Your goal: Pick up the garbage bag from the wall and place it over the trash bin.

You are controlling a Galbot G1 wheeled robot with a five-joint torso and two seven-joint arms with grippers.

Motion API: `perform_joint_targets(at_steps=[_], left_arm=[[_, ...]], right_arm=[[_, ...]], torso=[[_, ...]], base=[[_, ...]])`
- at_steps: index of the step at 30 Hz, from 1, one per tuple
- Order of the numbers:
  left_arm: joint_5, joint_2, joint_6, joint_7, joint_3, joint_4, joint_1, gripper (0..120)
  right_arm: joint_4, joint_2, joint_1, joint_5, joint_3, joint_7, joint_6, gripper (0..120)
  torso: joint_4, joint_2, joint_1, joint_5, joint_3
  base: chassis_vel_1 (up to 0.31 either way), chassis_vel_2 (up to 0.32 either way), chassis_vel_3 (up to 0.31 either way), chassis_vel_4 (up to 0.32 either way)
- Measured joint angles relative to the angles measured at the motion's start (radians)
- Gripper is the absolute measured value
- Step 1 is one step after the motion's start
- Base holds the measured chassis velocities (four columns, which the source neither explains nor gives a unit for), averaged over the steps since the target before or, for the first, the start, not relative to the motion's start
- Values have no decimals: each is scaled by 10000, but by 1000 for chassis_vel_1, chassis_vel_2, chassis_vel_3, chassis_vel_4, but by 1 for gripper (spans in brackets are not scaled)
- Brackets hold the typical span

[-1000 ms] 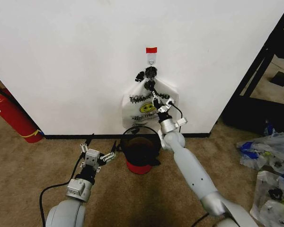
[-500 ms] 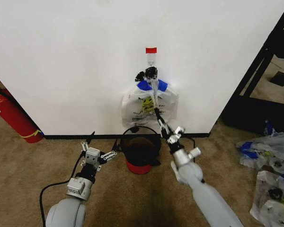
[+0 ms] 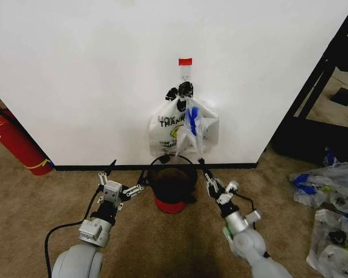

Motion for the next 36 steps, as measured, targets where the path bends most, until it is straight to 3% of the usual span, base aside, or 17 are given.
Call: perform_joint_targets(at_steps=[16, 28, 36], left_arm=[[-441, 386, -5, 14, 26, 9, -197, 100], [-588, 538, 35, 7, 243, 274, -499, 100], [-748, 630, 74, -60, 837, 477, -849, 100]], right_arm=[[-543, 80, -1248, -848, 135, -199, 987, 0], [-1082, 34, -1195, -1209, 323, 25, 1398, 0], [-351, 124, -743, -948, 498, -197, 1505, 0]], torso=[[1, 0, 1, -1, 0], [-1, 0, 1, -1, 1], [1, 0, 1, -1, 1]], base=[[0, 0, 0, 0], [0, 0, 0, 0], [0, 0, 0, 0]])
